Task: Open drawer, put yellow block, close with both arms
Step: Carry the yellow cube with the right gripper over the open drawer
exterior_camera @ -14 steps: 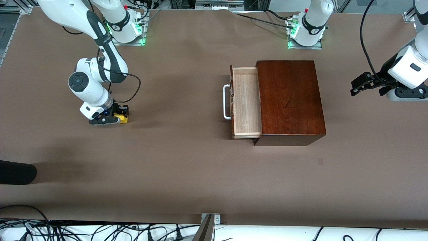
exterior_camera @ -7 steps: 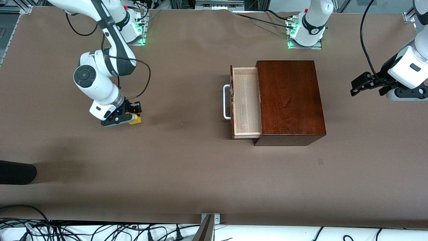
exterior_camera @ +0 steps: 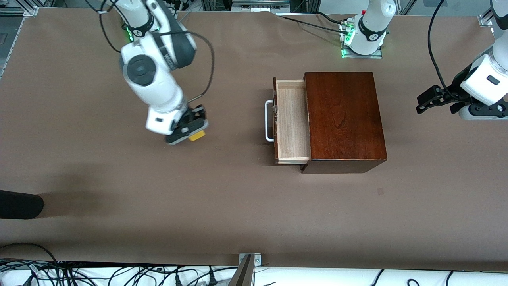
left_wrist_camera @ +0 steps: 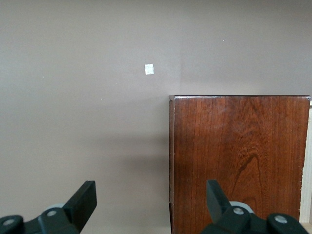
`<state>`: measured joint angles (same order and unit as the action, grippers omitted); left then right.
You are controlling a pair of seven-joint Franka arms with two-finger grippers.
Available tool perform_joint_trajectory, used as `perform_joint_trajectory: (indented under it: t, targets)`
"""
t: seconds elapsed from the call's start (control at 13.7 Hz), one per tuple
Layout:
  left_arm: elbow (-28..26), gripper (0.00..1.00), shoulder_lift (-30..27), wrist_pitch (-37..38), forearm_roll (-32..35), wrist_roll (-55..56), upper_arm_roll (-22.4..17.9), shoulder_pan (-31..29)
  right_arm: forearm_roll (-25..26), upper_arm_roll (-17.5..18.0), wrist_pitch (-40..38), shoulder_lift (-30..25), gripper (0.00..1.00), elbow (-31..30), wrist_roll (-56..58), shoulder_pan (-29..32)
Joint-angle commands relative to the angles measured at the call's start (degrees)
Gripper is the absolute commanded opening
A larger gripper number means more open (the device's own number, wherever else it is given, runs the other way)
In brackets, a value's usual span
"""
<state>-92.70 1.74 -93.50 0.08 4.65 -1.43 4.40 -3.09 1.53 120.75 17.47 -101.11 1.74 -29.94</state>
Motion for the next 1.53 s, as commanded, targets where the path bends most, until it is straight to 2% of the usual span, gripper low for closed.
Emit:
perform_joint_trajectory:
  t: [0.0,0.15,0.36,0.51,0.66,0.73,1.16,1.46]
  targets:
    - [-1.08,1.0,-1.21,-0.46,1.06,-1.31,0.47,-0.53,0.8,-0.48,-3.68,4.15,0.0,7.66,0.02,-6.33]
    - [-1.08,1.0,-1.21,-0.46,0.97,-1.31,0.46,-0.53,2.99,-0.39,-3.77,5.55,0.0,10.92,0.28,-10.73]
    - [-1.08,1.0,-1.21,-0.37,0.97,-1.31,0.47,-0.53,3.52,-0.48,-4.9,8.27,0.0,16.36,0.8,-15.74]
    - [-1.0,1.0,-1.21,0.07,0.97,-1.22,0.47,-0.53,6.59,-0.39,-9.46,13.27,0.0,25.38,0.81,-20.48]
    - [-1.0,1.0,-1.21,0.07,0.97,-1.22,0.47,-0.53,7.04,-0.39,-11.85,18.37,0.0,34.44,1.24,-22.96]
    - [-1.0,1.0,-1.21,0.07,0.97,-1.22,0.47,-0.53,7.13,-0.39,-12.29,20.22,0.0,37.01,2.9,-23.92]
    - [-0.91,1.0,-1.12,0.07,0.97,-1.22,0.47,-0.53,8.54,-0.48,-10.8,24.8,0.0,38.53,19.76,-25.87]
    - [-1.0,1.0,-1.21,0.16,0.97,-1.22,0.47,-0.53,8.8,-0.48,-10.01,26.12,0.0,38.53,25.05,-26.31]
